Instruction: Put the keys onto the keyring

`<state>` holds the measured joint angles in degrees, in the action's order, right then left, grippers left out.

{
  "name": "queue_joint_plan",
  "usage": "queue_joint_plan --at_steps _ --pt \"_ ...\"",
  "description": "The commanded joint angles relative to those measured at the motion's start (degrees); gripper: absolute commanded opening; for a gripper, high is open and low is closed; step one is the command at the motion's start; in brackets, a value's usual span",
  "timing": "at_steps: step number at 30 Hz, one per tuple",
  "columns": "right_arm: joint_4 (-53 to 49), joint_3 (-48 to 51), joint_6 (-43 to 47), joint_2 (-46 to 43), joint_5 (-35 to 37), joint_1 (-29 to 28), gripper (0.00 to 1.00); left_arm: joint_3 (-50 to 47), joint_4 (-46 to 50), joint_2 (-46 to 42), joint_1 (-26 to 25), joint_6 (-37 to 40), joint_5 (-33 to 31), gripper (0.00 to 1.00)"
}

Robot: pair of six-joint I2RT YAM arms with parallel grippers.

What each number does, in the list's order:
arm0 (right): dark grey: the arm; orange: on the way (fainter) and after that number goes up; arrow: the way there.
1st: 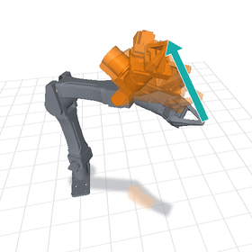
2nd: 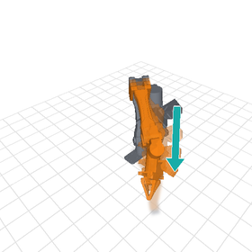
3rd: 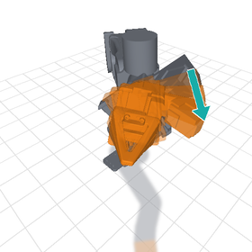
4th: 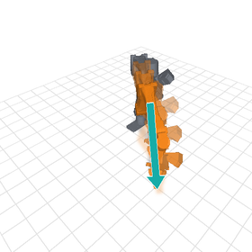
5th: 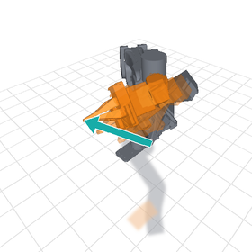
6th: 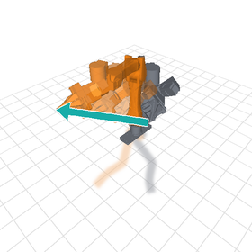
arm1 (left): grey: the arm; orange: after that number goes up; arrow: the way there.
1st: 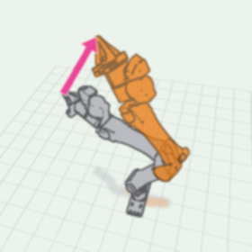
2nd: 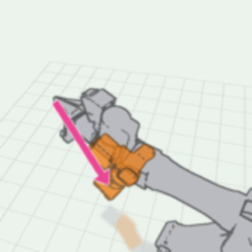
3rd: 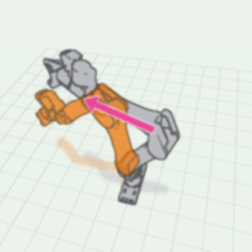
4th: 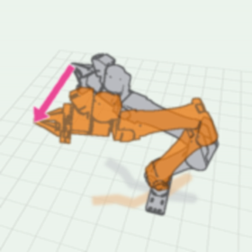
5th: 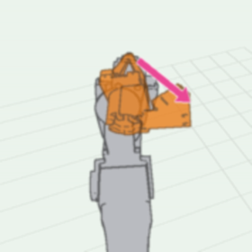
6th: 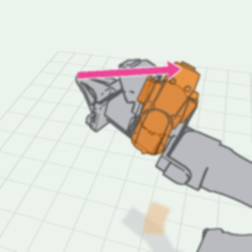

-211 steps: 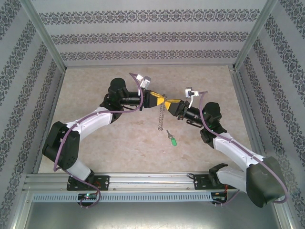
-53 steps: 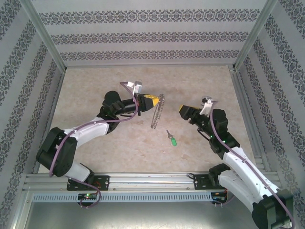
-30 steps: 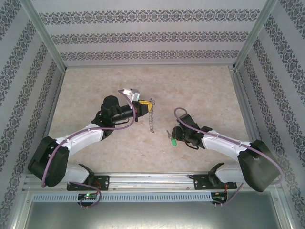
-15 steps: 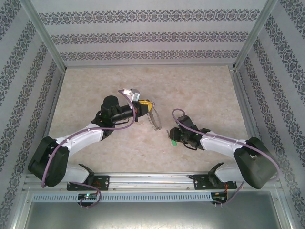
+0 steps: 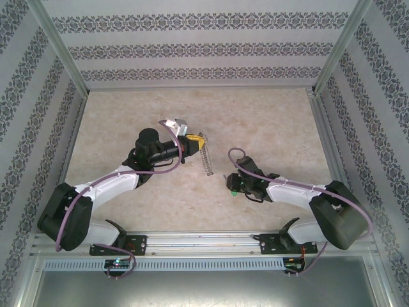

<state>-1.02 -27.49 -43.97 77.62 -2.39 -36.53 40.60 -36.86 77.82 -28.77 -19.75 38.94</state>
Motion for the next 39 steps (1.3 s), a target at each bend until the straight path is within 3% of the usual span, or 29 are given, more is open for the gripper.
queue_joint_plan --at_steps 1,13,16,20,28,34,39 --pt "0.5 0.9 0.4 -0.2 0.2 -0.5 0.24 0.8 -3.6 -1.8 0.4 -0.8 1.4 0.00" --pt "1.1 0.5 0.7 0.4 0.1 -0.5 0.21 1.0 -4.0 -1.6 0.4 -1.6 1.8 0.00" --pt "1.0 0.4 0.9 0.7 0.2 -0.4 0.15 1.1 -4.0 -1.7 0.4 -1.6 1.9 0.00" --pt "0.8 0.2 1.1 0.7 0.5 -0.3 0.00 1.1 -4.1 -1.6 0.3 -1.8 2.6 0.00" --pt "-1.1 -1.0 6.4 -7.6 1.0 1.9 0.00 1.5 -3.0 -1.8 0.3 -0.5 5.1 0.00" --pt "0.0 -2.5 10.4 -16.8 -4.8 5.7 0.00 2.3 -2.9 -1.7 0.3 0.6 7.4 0.00" --pt "4.4 -2.9 12.6 -23.6 -14.0 10.1 0.00 3.8 -2.0 -1.2 0.2 2.2 9.3 0.00"
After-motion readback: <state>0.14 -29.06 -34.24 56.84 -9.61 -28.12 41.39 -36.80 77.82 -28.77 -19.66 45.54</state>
